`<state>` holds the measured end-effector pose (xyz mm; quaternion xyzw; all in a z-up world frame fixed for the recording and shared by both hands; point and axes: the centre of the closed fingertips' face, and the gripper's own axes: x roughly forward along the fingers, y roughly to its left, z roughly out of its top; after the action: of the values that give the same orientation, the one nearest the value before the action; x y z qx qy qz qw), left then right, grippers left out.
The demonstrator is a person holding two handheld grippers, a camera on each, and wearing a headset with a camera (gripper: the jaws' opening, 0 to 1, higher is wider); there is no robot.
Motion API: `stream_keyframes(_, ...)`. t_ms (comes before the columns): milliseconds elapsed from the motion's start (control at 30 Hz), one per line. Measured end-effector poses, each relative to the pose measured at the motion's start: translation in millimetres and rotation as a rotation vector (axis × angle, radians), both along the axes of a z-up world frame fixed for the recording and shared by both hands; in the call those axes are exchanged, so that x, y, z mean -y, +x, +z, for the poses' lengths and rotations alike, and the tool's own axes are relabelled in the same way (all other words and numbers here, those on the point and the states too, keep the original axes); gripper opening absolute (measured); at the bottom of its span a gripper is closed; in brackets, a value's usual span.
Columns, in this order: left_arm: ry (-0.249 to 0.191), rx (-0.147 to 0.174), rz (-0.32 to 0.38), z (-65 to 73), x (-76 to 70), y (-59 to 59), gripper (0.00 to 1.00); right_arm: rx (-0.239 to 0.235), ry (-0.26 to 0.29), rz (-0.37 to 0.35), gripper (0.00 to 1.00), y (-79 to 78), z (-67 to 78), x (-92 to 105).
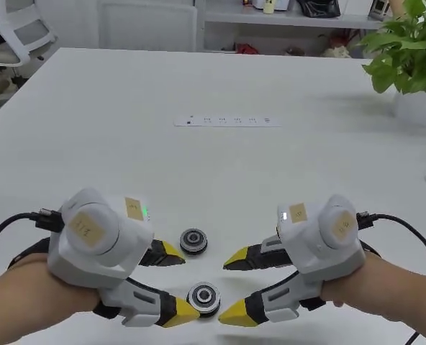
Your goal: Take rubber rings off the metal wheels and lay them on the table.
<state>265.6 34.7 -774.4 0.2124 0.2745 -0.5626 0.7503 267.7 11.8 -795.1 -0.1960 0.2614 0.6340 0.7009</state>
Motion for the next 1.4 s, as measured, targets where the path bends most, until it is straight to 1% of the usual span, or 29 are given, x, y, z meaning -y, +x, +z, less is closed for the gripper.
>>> stream_keyframes(267,0.005,-0.017,-0.017,-4.2,3.3,-2.9,0.38,-0.005,-0.004,-0.005,0.45,-0.2,-0.8,1.4)
stream_keyframes(433,0.004,-0.01,-0.028,-4.1,7.1,-2.3,0.33,-0.009,-0.011,-0.002,0.46,-1.2,-2.8,1.3)
stream_keyframes(667,0.009,-0.03,-0.045,-9.5,12.0,-3.9,0.28,-0.011,-0.018,0.008,0.45,-3.1,-5.0,1.2)
stream_keyframes(800,-0.005,-0.039,-0.033,-9.0,15.8,-0.9,0.24,-0.014,-0.016,0.007,0.45,-3.3,-4.9,0.9)
stream_keyframes(967,0.01,-0.048,-0.029,-14.7,16.1,-0.2,0.21,-0.017,-0.016,0.005,0.45,-3.2,-5.3,1.9)
stream_keyframes(1200,0.012,-0.059,-0.028,-18.7,16.6,-2.1,0.18,-0.02,-0.014,0.0,0.45,-2.2,-5.0,2.3)
stream_keyframes(1300,0.012,-0.05,-0.026,-18.9,16.2,-1.3,0.17,-0.021,-0.017,0.003,0.45,-3.2,-5.8,2.1)
stream_keyframes(1367,0.016,-0.037,-0.022,-19.4,15.7,0.5,0.14,-0.022,-0.018,0.002,0.45,-3.0,-6.4,2.3)
stream_keyframes(1400,0.015,-0.037,-0.022,-19.5,15.8,0.5,0.14,-0.022,-0.019,0.001,0.45,-2.8,-6.3,2.4)
